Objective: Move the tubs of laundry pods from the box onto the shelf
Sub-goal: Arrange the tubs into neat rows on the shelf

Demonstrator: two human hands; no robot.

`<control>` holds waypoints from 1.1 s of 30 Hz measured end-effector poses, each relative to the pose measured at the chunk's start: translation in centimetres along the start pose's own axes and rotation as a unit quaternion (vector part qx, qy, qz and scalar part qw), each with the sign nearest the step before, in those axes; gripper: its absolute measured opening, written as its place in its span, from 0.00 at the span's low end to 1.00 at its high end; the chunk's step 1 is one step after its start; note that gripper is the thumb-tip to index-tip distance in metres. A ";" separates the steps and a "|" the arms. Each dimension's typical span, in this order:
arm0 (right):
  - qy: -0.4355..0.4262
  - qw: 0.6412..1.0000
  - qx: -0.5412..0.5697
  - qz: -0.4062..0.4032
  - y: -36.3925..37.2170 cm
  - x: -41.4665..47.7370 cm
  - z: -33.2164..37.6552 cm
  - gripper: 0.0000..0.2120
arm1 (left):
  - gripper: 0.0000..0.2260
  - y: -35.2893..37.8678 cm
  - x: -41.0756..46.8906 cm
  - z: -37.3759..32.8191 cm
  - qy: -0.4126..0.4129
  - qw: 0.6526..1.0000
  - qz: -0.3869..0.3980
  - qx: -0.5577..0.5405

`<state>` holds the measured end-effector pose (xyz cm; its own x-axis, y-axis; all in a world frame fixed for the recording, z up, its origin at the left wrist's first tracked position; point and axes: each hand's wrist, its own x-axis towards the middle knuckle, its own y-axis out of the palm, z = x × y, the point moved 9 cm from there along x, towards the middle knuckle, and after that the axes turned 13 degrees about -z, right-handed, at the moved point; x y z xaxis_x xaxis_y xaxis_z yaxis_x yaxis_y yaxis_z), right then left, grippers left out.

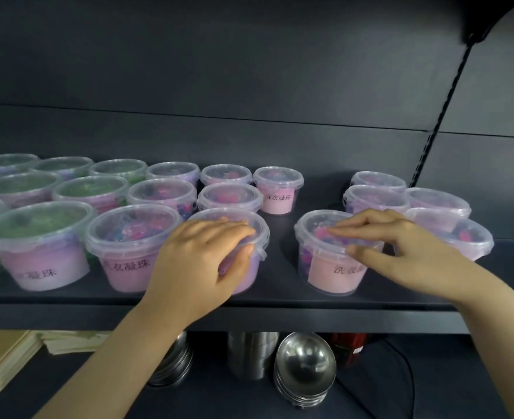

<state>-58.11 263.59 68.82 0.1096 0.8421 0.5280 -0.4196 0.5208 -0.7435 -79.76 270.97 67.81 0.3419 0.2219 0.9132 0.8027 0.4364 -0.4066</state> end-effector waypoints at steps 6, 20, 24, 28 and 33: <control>-0.006 0.999 0.042 0.000 1.9 0.3 3.0 0.21 | 0.13 0.1 0.1 0.1 -0.018 1.000 0.000 -0.004; 0.009 0.996 0.082 -0.037 -1.1 2.9 0.8 0.18 | 0.12 0.0 0.3 -0.1 -0.017 1.000 -0.012 -0.002; 0.091 0.992 -0.083 -0.023 -3.0 5.4 -6.1 0.11 | 0.13 0.0 0.3 -0.2 -0.017 1.000 -0.014 -0.002; 0.168 0.976 -0.113 0.076 -1.9 5.6 -10.0 0.16 | 0.13 0.0 0.2 -0.1 -0.017 1.000 -0.019 -0.003; 0.123 0.989 -0.059 0.064 0.0 7.0 -8.0 0.15 | 0.13 0.2 0.3 -0.1 -0.012 1.000 -0.001 0.005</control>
<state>-50.10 270.61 69.28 0.2847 0.9030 0.3218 -0.3386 0.4087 -0.8475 -79.47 271.04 67.99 0.3282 0.2423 0.9130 0.7987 0.4449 -0.4052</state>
